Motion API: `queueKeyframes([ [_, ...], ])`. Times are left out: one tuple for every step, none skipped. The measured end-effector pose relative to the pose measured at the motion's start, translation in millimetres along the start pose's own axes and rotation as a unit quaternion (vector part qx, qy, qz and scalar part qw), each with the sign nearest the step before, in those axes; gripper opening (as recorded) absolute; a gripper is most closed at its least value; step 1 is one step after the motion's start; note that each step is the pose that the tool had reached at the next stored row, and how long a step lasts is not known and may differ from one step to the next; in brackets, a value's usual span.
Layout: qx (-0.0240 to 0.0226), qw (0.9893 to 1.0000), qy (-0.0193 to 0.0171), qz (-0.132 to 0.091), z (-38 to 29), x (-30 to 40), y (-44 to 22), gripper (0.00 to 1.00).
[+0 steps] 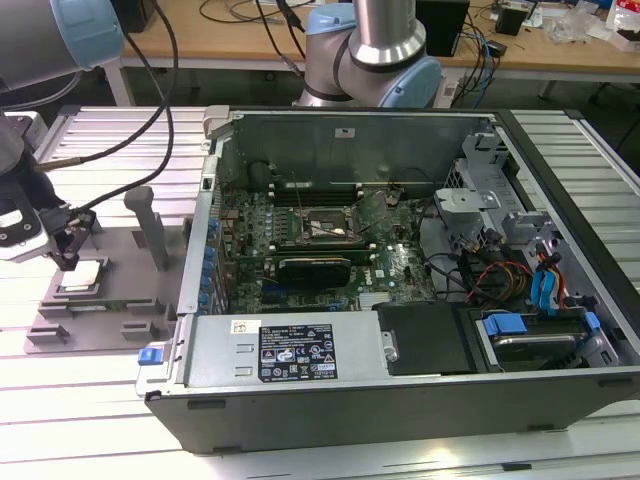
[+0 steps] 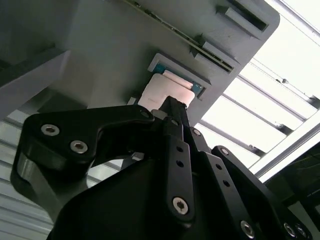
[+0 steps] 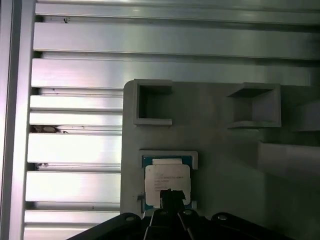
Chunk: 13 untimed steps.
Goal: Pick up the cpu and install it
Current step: 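Pick up the cpu and move it towards the insertion slot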
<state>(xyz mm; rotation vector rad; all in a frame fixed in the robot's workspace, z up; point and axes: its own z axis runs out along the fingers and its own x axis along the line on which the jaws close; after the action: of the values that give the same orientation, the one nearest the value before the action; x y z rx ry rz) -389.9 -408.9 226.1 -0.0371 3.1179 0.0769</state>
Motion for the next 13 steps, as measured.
queueKeyframes([
  [0.0000,1.0000,0.0000,0.000,0.0,0.0,0.0,0.11],
  [0.0000,1.0000,0.0000,0.000,0.0,0.0,0.0,0.11],
  [0.0000,1.0000,0.0000,-0.001,0.0,0.0,0.0,0.42],
  [0.0000,1.0000,0.0000,-0.001,0.0,0.0,0.0,0.42],
  [0.0000,1.0000,0.0000,-0.001,0.0,0.0,0.0,0.54],
  [0.0000,1.0000,0.0000,-0.001,0.0,0.0,0.0,0.66],
  [0.0000,1.0000,0.0000,-0.001,0.0,0.0,0.0,0.66],
  [0.0000,1.0000,0.0000,-0.001,0.0,0.0,0.0,0.66],
  [0.0000,1.0000,0.0000,-0.001,0.0,0.0,0.0,0.66],
  [0.0000,1.0000,0.0000,-0.001,0.0,0.0,0.0,0.66],
  [0.0000,1.0000,0.0001,-0.001,0.1,0.0,0.0,0.66],
  [-0.0002,1.0000,-0.0001,-0.001,0.9,0.0,0.0,0.66],
  [0.0000,1.0000,0.0000,-0.001,2.4,0.0,-0.1,0.66],
])
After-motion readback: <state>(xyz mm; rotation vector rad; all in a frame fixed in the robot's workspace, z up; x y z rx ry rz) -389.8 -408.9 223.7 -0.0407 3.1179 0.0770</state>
